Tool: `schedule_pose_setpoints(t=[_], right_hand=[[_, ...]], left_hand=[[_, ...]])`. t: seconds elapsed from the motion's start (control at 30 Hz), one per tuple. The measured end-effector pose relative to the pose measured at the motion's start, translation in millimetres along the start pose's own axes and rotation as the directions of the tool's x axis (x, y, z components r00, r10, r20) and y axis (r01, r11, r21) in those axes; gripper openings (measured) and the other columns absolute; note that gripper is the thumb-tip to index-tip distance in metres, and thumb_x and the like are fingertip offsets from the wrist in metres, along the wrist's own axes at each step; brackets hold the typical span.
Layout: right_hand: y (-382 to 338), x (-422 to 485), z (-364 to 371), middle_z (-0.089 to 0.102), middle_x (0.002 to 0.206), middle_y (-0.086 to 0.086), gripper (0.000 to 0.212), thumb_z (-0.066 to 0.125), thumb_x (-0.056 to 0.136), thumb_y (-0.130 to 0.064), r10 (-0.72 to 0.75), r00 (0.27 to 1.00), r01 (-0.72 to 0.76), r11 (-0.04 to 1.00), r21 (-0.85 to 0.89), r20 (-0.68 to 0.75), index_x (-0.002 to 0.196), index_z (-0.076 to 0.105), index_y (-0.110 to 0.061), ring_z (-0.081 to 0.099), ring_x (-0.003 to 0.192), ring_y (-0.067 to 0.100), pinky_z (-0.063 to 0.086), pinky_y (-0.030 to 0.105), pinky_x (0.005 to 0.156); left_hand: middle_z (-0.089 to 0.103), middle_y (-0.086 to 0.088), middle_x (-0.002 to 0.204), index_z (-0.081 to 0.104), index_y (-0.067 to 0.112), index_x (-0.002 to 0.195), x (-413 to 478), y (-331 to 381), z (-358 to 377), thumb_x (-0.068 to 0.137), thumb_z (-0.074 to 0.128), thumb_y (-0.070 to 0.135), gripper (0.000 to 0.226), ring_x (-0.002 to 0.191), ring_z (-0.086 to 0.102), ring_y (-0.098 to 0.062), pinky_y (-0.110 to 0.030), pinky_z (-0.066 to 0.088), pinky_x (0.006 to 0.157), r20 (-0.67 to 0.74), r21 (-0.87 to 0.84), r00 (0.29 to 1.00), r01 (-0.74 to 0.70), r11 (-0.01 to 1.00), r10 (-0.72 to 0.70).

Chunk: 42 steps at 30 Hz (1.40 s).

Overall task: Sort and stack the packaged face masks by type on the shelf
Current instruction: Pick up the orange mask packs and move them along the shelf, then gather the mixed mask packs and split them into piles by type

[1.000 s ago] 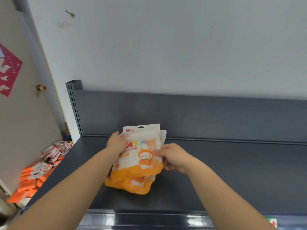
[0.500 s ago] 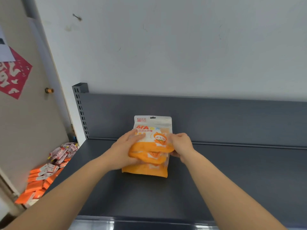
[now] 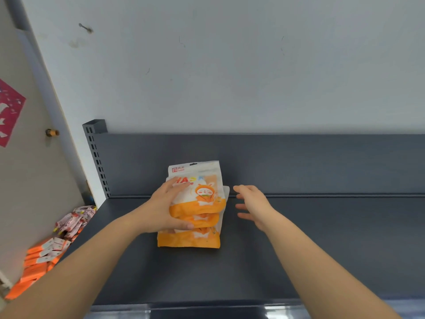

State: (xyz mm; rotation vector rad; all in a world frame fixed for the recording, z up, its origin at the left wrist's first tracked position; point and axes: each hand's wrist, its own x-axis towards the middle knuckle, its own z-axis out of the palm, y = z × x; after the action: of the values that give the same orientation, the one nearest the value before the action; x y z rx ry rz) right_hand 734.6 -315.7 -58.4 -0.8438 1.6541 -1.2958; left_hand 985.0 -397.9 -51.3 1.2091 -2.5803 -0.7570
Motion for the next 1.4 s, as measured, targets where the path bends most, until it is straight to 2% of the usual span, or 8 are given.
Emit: schedule_pose_setpoints(t=[0.33, 0.47, 0.57, 0.73, 0.97, 1.2, 1.3, 1.4], right_hand=[[5.7, -8.7, -0.6, 0.052, 0.123, -0.005, 0.036, 0.05, 0.095, -0.052, -0.071, 0.996, 0.078, 0.987, -0.143, 0.053, 0.122, 0.045, -0.028, 0.059, 0.108, 0.02, 0.055, 0.039, 0.088], [7.7, -10.0, -16.5, 0.052, 0.11, -0.007, 0.041, 0.05, 0.097, -0.046, -0.16, 0.987, 0.162, 0.94, -0.301, 0.033, 0.13, 0.044, -0.022, 0.056, 0.11, 0.02, 0.052, 0.039, 0.093], [7.1, -11.6, -42.0, 0.05, 0.125, -0.001, 0.049, 0.052, 0.097, -0.043, -0.248, 0.969, 0.227, 0.859, -0.458, 0.016, 0.137, 0.042, -0.017, 0.052, 0.111, 0.015, 0.043, 0.029, 0.088], [1.1, -17.9, -113.0, 0.038, 0.142, 0.001, 0.053, 0.052, 0.095, -0.042, -0.295, 0.955, 0.235, 0.706, -0.668, 0.024, 0.141, 0.036, -0.022, 0.051, 0.119, 0.019, 0.042, 0.033, 0.097], [-2.6, -27.4, -247.8, 0.035, 0.147, 0.002, 0.057, 0.052, 0.095, -0.038, -0.325, 0.944, 0.184, 0.385, -0.904, 0.054, 0.146, 0.031, -0.022, 0.039, 0.129, 0.026, 0.04, 0.042, 0.105], [6.8, -46.1, -406.3, 0.028, 0.155, -0.001, 0.062, 0.05, 0.096, -0.041, -0.282, 0.953, 0.166, 0.19, -0.968, 0.108, 0.151, 0.025, -0.024, 0.03, 0.139, 0.026, 0.035, 0.046, 0.109], [8.4, -47.2, -467.0, 0.028, 0.156, -0.001, 0.064, 0.052, 0.095, -0.043, -0.257, 0.963, 0.136, 0.227, -0.964, 0.076, 0.151, 0.025, -0.025, 0.029, 0.14, 0.027, 0.035, 0.046, 0.109], [9.4, -46.5, -507.2, 0.029, 0.155, 0.002, 0.068, 0.056, 0.093, -0.045, -0.232, 0.973, 0.108, 0.39, -0.915, 0.016, 0.15, 0.026, -0.025, 0.03, 0.14, 0.028, 0.037, 0.045, 0.108]], left_hand=[[-0.003, 0.017, 0.162, 0.011, 0.042, 0.154, -3.2, -0.4, -5.2, 0.052, 0.058, 0.092, 0.123, 0.15, 0.009, -0.016, -0.046, 0.023, 0.12, -0.106, -0.037, 0.994, -0.005, 0.999, 0.001], [0.015, 0.005, 0.162, 0.022, 0.029, 0.154, -1.9, 16.6, -7.6, 0.081, 0.054, 0.069, 0.089, 0.148, 0.019, -0.016, -0.04, 0.022, 0.119, -0.211, -0.03, 0.977, -0.018, 0.999, 0.011], [0.028, 0.004, 0.158, 0.03, 0.028, 0.151, 8.7, 38.3, -9.5, 0.092, 0.055, 0.055, 0.07, 0.143, 0.03, -0.016, -0.036, 0.03, 0.114, -0.284, -0.001, 0.958, -0.044, 0.999, 0.042], [0.038, 0.003, 0.154, 0.034, 0.027, 0.149, 36.9, 92.0, 2.6, 0.092, 0.057, 0.051, 0.066, 0.141, 0.036, -0.016, -0.033, 0.033, 0.112, -0.285, 0.092, 0.953, -0.079, 0.993, 0.102], [0.009, 0.008, 0.165, 0.013, 0.042, 0.154, 86.6, 186.5, 63.9, 0.088, 0.03, 0.077, 0.077, 0.152, 0.008, -0.026, -0.054, 0.017, 0.119, -0.069, 0.459, 0.998, 0.034, 0.888, -0.003], [0.005, 0.008, 0.166, 0.008, 0.039, 0.156, 127.7, 301.7, 156.7, 0.089, 0.033, 0.074, 0.079, 0.152, 0.005, -0.028, -0.054, 0.015, 0.12, -0.024, 0.44, 0.999, 0.047, 0.897, -0.04], [0.008, 0.005, 0.166, 0.009, 0.039, 0.156, 141.3, 347.9, 188.4, 0.089, 0.035, 0.074, 0.08, 0.152, 0.007, -0.026, -0.054, 0.016, 0.12, -0.026, 0.366, 0.999, 0.053, 0.929, -0.046], [0.012, 0.002, 0.165, 0.01, 0.037, 0.156, 150.4, 384.7, 207.1, 0.091, 0.033, 0.072, 0.077, 0.152, 0.008, -0.025, -0.053, 0.016, 0.119, -0.026, 0.28, 0.997, 0.073, 0.957, -0.069]])
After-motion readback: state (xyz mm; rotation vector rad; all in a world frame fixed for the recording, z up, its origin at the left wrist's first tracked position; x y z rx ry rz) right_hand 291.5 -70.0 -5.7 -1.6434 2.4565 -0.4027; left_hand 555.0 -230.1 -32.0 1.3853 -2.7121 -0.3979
